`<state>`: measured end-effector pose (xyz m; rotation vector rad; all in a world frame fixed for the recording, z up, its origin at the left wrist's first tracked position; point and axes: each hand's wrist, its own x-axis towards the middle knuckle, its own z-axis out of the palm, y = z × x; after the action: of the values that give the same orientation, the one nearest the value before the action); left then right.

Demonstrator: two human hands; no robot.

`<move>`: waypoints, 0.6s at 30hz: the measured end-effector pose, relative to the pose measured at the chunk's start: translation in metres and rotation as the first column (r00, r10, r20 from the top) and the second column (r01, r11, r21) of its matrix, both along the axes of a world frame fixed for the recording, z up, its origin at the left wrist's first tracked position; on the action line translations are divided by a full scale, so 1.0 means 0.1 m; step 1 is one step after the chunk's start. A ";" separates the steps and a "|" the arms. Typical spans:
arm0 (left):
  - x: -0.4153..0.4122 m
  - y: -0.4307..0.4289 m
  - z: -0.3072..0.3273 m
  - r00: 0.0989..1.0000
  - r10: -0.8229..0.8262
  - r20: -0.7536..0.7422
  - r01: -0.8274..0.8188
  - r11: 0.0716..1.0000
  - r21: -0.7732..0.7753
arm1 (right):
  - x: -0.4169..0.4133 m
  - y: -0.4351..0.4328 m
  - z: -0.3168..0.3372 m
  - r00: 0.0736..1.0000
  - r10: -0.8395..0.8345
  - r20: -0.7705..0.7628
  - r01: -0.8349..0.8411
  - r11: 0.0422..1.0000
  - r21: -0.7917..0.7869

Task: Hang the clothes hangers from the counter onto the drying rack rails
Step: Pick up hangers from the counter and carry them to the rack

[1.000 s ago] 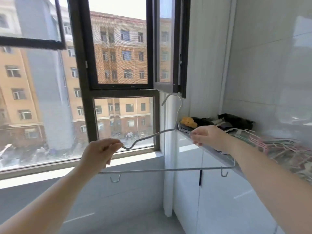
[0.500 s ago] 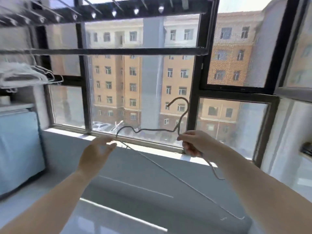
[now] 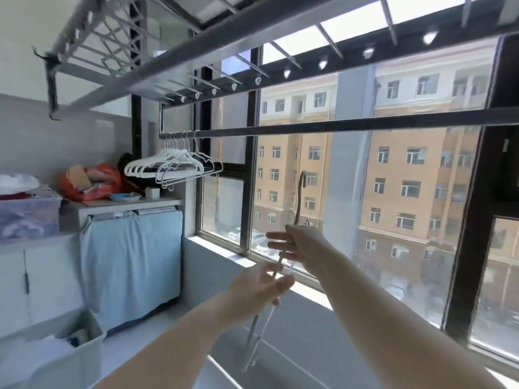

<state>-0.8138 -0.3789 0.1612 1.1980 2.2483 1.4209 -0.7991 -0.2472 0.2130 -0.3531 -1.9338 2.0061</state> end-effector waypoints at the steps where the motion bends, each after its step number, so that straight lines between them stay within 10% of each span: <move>1: -0.09 0.02 0.03 1.000 0.029 0.002 -0.029 0.999 -0.024 | -0.14 -0.03 0.03 1.000 0.019 -0.008 -0.019 1.000 0.009; 11: -1.14 -0.53 0.17 0.899 0.437 0.017 -0.437 0.899 0.001 | -1.34 -0.43 0.24 0.993 0.115 0.000 -0.113 0.969 0.221; 18: -2.16 -0.99 0.32 0.786 0.562 -0.259 -0.573 0.819 0.038 | -2.19 -0.68 0.43 0.999 0.044 -0.021 -0.032 0.914 0.404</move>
<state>-1.0298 -0.4784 0.1937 0.7426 2.9895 1.4472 -1.0177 -0.3151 0.2560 -0.1787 -2.2821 1.5614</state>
